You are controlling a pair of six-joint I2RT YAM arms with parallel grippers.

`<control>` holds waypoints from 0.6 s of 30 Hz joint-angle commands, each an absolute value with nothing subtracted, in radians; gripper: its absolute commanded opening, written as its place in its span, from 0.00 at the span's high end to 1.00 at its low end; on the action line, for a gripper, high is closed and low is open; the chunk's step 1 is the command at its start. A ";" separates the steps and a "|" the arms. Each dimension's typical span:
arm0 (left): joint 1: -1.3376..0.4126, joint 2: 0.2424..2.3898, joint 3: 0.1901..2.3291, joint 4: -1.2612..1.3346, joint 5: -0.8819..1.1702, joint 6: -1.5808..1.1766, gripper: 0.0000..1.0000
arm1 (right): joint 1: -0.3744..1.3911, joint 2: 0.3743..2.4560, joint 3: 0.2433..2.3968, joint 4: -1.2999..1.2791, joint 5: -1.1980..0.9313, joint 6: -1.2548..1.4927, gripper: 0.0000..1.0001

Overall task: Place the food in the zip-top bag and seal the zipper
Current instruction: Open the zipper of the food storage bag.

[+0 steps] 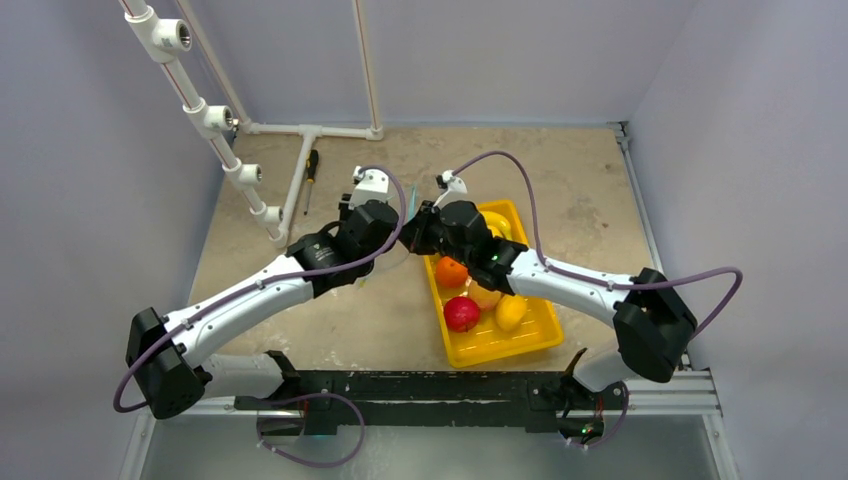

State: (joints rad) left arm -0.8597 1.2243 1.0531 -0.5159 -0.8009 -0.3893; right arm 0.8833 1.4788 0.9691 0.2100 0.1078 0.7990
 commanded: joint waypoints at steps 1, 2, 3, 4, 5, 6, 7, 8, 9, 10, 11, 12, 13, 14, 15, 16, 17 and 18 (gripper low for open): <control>-0.858 1.236 1.104 -0.483 -0.821 -0.350 0.66 | 0.897 1.466 0.977 0.206 0.138 0.779 1.00; -0.858 1.237 1.104 -0.480 -0.820 -0.348 0.67 | 0.897 1.465 0.977 0.204 0.140 0.779 1.00; -0.858 1.236 1.101 -0.473 -0.818 -0.344 0.68 | 0.899 1.465 0.977 0.202 0.142 0.780 1.00; -0.858 1.236 1.100 -0.473 -0.816 -0.341 0.70 | 0.899 1.466 0.978 0.200 0.144 0.779 1.00; -0.858 1.238 1.100 -0.472 -0.814 -0.338 0.73 | 0.899 1.466 0.979 0.198 0.144 0.779 1.00; -0.858 1.240 1.100 -0.471 -0.810 -0.335 0.77 | 0.899 1.465 0.978 0.198 0.146 0.781 1.00; -0.858 1.242 1.100 -0.473 -0.809 -0.335 0.80 | 0.900 1.464 0.976 0.198 0.148 0.783 1.00; -0.857 1.244 1.099 -0.479 -0.810 -0.335 0.83 | 0.900 1.463 0.975 0.199 0.149 0.785 1.00; -0.858 1.243 1.096 -0.481 -0.810 -0.334 0.87 | 0.900 1.461 0.974 0.201 0.151 0.787 1.00; -0.858 1.243 1.093 -0.485 -0.810 -0.336 0.90 | 0.900 1.460 0.973 0.202 0.151 0.789 1.00; -0.858 1.240 1.088 -0.488 -0.810 -0.336 0.95 | 0.900 1.460 0.971 0.202 0.152 0.791 1.00; -0.858 1.236 1.083 -0.495 -0.810 -0.336 0.99 | 0.900 1.461 0.969 0.200 0.152 0.793 1.00; -0.858 1.233 1.079 -0.502 -0.811 -0.336 1.00 | 0.900 1.462 0.966 0.198 0.153 0.796 1.00; -0.858 1.229 1.076 -0.512 -0.811 -0.335 1.00 | 0.900 1.463 0.960 0.194 0.157 0.798 1.00; -0.858 1.225 1.075 -0.524 -0.811 -0.333 1.00 | 0.900 1.464 0.955 0.189 0.160 0.803 1.00; -0.858 1.222 1.077 -0.538 -0.809 -0.329 1.00 | 0.900 1.466 0.947 0.178 0.163 0.811 1.00; -0.859 1.218 1.080 -0.553 -0.807 -0.323 1.00 | 0.899 1.470 0.942 0.170 0.164 0.814 1.00; -0.858 1.215 1.085 -0.572 -0.808 -0.320 1.00 | 0.900 1.475 0.937 0.163 0.164 0.814 1.00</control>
State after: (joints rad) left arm -0.8597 1.2415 1.0634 -0.5236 -0.7998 -0.3462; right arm 0.8967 1.4788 0.9577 0.1860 0.1268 0.8028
